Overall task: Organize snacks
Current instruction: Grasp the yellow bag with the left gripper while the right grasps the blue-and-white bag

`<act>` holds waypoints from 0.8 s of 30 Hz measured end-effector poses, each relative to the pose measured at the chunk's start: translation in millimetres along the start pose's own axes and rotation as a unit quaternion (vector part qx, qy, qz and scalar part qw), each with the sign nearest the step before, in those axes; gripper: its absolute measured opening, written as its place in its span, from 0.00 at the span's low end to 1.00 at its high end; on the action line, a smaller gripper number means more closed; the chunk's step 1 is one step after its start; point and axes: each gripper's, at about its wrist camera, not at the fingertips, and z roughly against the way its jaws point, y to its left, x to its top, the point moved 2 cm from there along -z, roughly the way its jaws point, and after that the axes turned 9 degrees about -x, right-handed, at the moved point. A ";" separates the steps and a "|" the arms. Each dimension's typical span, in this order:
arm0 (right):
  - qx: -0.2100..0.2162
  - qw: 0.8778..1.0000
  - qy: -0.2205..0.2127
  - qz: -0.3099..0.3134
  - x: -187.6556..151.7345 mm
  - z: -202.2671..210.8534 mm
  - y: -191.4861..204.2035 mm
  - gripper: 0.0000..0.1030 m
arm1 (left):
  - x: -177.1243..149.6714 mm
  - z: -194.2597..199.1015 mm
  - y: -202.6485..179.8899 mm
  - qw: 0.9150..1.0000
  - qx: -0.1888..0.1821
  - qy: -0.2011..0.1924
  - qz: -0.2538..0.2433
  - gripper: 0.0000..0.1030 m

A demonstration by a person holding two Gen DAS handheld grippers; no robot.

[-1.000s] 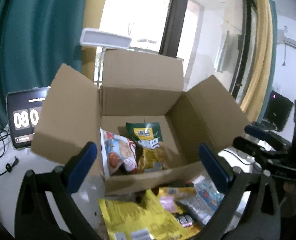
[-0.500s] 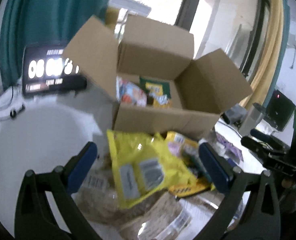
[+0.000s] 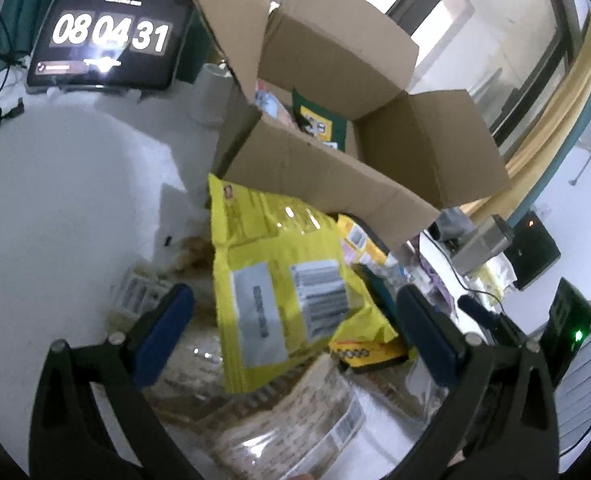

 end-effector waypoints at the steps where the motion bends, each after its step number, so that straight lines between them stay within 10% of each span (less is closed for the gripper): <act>1: 0.000 1.000 0.002 0.001 -0.3 -1.7 1.6 0.85 | 0.8 -2.4 -0.9 1.000 0.002 0.002 -0.001 0.99; 24: -0.023 0.998 0.062 -0.011 -1.7 -45.0 14.5 0.85 | 2.0 -35.1 -15.7 0.996 0.064 0.042 -0.045 0.84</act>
